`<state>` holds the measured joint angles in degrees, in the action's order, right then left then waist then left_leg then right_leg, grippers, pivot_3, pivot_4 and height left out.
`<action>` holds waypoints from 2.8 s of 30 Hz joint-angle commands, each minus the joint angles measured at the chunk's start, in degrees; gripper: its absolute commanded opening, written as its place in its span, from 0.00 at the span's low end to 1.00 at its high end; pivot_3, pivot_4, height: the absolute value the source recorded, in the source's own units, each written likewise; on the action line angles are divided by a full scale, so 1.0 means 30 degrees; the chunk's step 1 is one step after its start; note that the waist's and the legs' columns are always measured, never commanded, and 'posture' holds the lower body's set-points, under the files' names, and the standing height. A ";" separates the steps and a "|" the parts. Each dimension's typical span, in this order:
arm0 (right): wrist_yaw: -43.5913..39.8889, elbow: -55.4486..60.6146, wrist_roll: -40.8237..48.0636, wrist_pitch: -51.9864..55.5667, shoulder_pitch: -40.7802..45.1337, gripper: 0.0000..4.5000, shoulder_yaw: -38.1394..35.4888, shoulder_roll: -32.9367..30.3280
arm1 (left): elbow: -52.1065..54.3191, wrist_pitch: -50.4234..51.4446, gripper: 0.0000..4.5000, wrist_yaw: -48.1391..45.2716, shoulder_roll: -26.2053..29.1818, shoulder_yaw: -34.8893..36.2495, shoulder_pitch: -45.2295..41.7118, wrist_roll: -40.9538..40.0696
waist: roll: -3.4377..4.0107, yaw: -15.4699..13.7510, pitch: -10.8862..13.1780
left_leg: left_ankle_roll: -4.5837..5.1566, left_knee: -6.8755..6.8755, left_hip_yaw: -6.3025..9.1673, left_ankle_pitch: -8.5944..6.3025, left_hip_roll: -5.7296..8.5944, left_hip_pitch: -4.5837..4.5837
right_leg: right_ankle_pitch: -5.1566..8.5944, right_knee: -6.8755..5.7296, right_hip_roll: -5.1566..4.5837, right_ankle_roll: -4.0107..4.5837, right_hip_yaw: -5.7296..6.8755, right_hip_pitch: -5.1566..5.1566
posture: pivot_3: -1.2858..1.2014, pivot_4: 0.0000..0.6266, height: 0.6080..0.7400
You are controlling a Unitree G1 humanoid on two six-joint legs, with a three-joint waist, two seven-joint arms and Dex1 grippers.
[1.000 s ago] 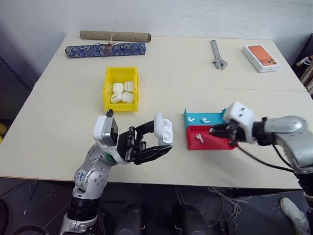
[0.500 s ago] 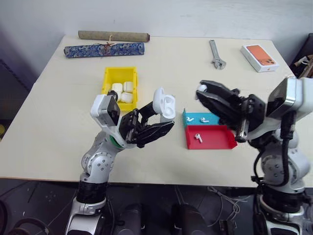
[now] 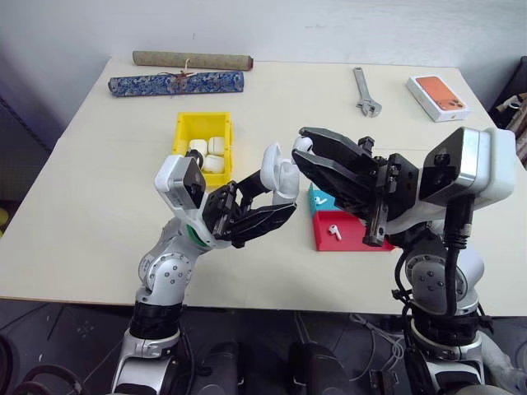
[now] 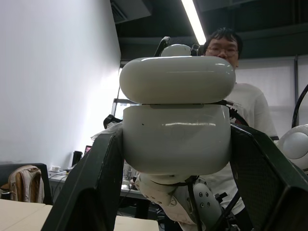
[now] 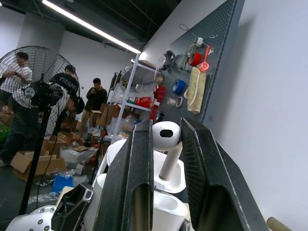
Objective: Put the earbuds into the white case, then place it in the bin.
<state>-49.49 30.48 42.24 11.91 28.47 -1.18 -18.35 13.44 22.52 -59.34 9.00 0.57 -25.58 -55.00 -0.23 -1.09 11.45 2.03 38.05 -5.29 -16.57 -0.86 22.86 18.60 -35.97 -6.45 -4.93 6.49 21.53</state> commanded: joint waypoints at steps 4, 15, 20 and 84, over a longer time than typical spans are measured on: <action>-0.0075 -0.0327 -0.0664 -0.0474 -0.0360 0.09 0.0395 -0.0326 | 0.0789 -0.0175 0.62 -0.0042 -0.0144 -0.0135 -0.0223 0.0026 | 0.0000 0.0025 0.0000 | 0.0000 0.0000 -0.0002 0.0000 0.0000 0.0001 | 0.0000 0.0000 0.0000 0.0000 -0.0002 0.0003 | 0.52 0.24 1.00; -0.1080 -0.0520 -0.0202 -0.0257 -0.1260 0.09 0.0873 -0.0963 | 0.0798 -0.0431 0.62 -0.0134 -0.0341 -0.0258 -0.0201 0.0501 | 0.0000 0.0025 0.0000 | 0.0001 -0.0003 0.0000 -0.0001 -0.0002 0.0000 | 0.0000 0.0005 -0.0001 0.0000 -0.0002 0.0003 | 0.52 0.24 1.00; -0.1168 -0.0604 0.0043 0.0196 -0.1213 0.09 0.0943 -0.1394 | 0.0682 -0.0605 0.62 -0.0295 -0.0539 -0.0371 -0.0184 0.0709 | -0.0001 0.0024 0.0000 | 0.0002 -0.0003 0.0002 -0.0001 -0.0002 0.0000 | 0.0000 0.0006 -0.0002 0.0000 -0.0001 0.0003 | 0.52 0.24 1.00; -0.8972 -2.6942 -1.7297 -0.6508 1.2197 0.39 0.7272 -0.7018 | 0.2469 -0.2189 0.62 0.0858 0.2417 0.1585 0.4114 0.1919 | 0.0027 0.0451 0.0009 | 0.0004 -0.0024 -0.0057 -0.0016 -0.0010 -0.0012 | -0.0009 0.0011 -0.0026 -0.0012 0.0021 -0.0004 | 0.52 0.24 1.00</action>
<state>-75.96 -48.88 -8.60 -5.82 63.38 20.49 -39.35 17.93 16.78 -57.07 16.27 5.41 -13.74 -49.17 -0.15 0.26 11.47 2.04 37.98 -5.45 -16.62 -0.89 22.83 18.57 -35.95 -6.53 -4.96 6.55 21.52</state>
